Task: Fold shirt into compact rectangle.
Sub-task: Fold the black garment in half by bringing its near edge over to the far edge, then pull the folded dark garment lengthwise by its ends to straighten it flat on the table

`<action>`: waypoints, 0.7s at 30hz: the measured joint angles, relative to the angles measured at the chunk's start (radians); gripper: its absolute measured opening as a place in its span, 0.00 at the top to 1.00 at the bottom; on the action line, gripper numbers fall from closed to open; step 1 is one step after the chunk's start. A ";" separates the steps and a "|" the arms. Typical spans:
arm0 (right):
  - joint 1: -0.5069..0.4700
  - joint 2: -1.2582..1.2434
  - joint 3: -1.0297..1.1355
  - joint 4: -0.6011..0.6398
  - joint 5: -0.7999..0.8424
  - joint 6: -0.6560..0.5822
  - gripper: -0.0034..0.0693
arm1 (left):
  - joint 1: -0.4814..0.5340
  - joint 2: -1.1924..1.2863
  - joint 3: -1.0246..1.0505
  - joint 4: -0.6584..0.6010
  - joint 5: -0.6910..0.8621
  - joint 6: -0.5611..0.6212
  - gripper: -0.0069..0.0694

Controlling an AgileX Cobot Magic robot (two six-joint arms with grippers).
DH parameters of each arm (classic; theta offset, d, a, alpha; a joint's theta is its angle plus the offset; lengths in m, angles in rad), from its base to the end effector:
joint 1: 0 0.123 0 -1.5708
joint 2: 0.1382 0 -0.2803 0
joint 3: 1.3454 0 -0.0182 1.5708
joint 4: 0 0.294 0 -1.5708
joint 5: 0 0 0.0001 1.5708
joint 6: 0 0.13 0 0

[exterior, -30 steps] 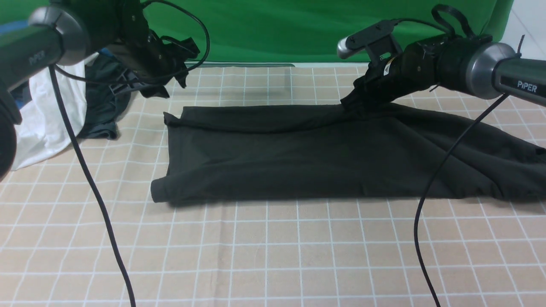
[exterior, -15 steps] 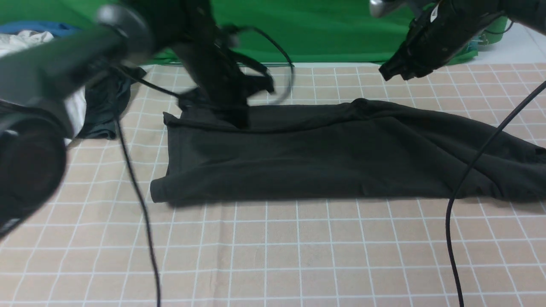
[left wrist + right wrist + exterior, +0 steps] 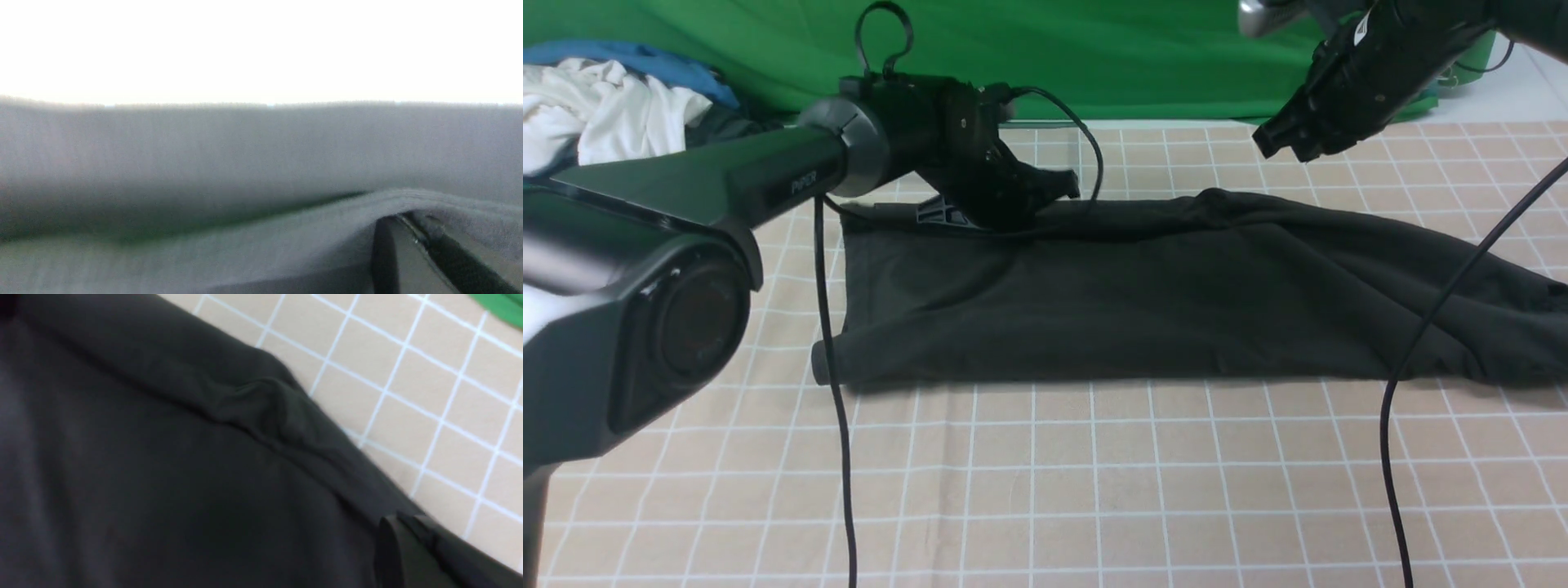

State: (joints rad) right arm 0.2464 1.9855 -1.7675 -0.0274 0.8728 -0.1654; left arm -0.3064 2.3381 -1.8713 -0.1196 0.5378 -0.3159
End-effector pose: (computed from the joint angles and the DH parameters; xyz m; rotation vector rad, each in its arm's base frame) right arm 0.4961 0.1219 0.2316 -0.5407 2.5164 -0.0032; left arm 0.5501 -0.1824 0.1011 -0.1154 2.5203 -0.3769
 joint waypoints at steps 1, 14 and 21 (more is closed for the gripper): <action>0.000 0.000 0.000 0.007 0.008 0.000 0.91 | 0.011 0.007 0.000 -0.002 -0.034 -0.018 0.89; -0.009 -0.009 -0.005 0.027 0.180 -0.049 0.91 | 0.128 -0.242 0.007 -0.043 0.162 0.079 0.89; -0.177 -0.069 -0.008 0.035 0.324 -0.047 0.91 | 0.116 -0.538 0.283 -0.051 0.138 0.111 0.89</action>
State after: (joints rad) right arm 0.0696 1.9161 -1.7750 0.0078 1.1967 -0.2129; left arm -0.1904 1.7998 -1.5885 -0.1710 0.6756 -0.2053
